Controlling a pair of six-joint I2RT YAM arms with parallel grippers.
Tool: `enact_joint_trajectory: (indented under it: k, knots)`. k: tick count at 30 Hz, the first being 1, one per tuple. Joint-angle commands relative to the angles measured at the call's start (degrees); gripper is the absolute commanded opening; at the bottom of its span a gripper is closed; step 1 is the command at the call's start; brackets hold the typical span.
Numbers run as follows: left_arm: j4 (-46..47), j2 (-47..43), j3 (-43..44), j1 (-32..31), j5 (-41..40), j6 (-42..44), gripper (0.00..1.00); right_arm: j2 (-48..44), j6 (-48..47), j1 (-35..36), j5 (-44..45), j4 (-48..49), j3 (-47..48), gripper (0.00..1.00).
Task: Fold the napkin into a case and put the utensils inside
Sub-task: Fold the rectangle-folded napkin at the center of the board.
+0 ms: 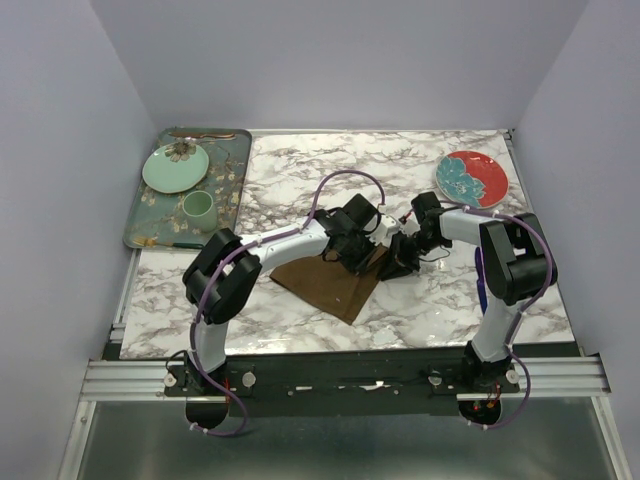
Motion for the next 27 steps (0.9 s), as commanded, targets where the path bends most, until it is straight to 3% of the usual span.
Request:
enact_joint_trajectory:
  k: [1, 10, 27]
  knots:
    - [0.40, 1.23, 1.42, -0.01, 1.72, -1.30, 0.13, -1.44, -3.00, 0.53, 8.47, -2.94, 0.67, 0.28]
    - [0.49, -0.18, 1.07, 0.08, 3.65, -2.18, 0.15, -5.93, -5.20, -1.32, 12.34, -5.41, -0.91, 0.24]
    - [0.67, 0.52, 4.06, 0.08, 3.65, -4.20, 0.15, -1.00, -3.26, -1.41, 10.93, -2.95, 0.14, 0.20]
